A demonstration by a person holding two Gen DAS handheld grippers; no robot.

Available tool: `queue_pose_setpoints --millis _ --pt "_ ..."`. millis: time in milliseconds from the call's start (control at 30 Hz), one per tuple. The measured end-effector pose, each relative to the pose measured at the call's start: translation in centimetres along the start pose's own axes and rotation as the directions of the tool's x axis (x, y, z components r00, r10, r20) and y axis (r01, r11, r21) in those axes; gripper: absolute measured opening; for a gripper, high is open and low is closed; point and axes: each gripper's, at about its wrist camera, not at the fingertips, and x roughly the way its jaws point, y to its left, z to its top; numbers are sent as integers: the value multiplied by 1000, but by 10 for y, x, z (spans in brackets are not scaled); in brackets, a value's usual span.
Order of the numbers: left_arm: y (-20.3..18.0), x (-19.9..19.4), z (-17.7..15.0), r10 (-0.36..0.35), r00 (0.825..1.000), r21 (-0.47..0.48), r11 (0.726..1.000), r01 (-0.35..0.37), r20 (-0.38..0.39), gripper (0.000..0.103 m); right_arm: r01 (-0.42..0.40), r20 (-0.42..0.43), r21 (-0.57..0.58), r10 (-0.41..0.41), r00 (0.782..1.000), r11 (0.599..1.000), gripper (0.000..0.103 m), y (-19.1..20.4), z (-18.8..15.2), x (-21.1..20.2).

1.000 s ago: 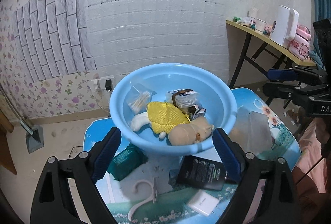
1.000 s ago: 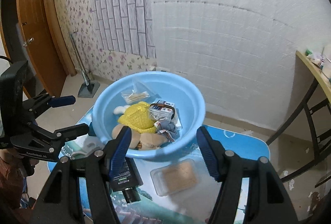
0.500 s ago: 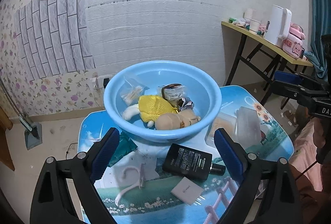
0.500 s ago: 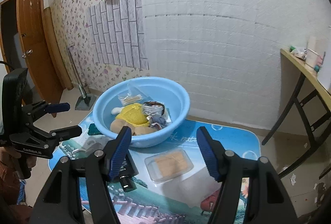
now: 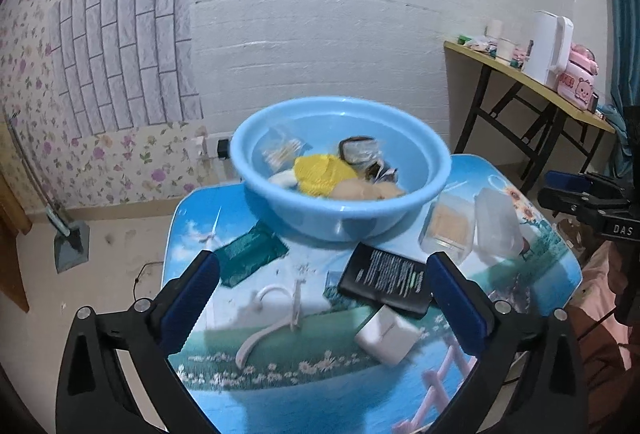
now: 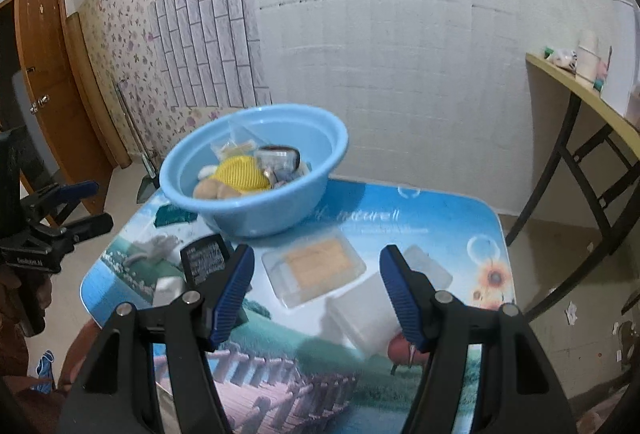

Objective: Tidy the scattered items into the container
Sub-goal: 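Withdraw both grippers from the basin back over the table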

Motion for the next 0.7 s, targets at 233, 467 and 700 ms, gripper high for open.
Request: queue_pose_setpoints --millis 233,467,700 --pt "7 12 -23 28 998 -5 1000 -28 -51 103 5 -47 15 -4 999 1000 65 -3 -20 8" --pt "11 23 -36 27 996 -26 999 -29 -86 103 23 -83 73 -17 996 997 65 -17 -33 14" --pt "20 35 -40 34 994 -45 998 -39 -103 103 69 -115 128 -54 992 989 65 -40 -45 18"
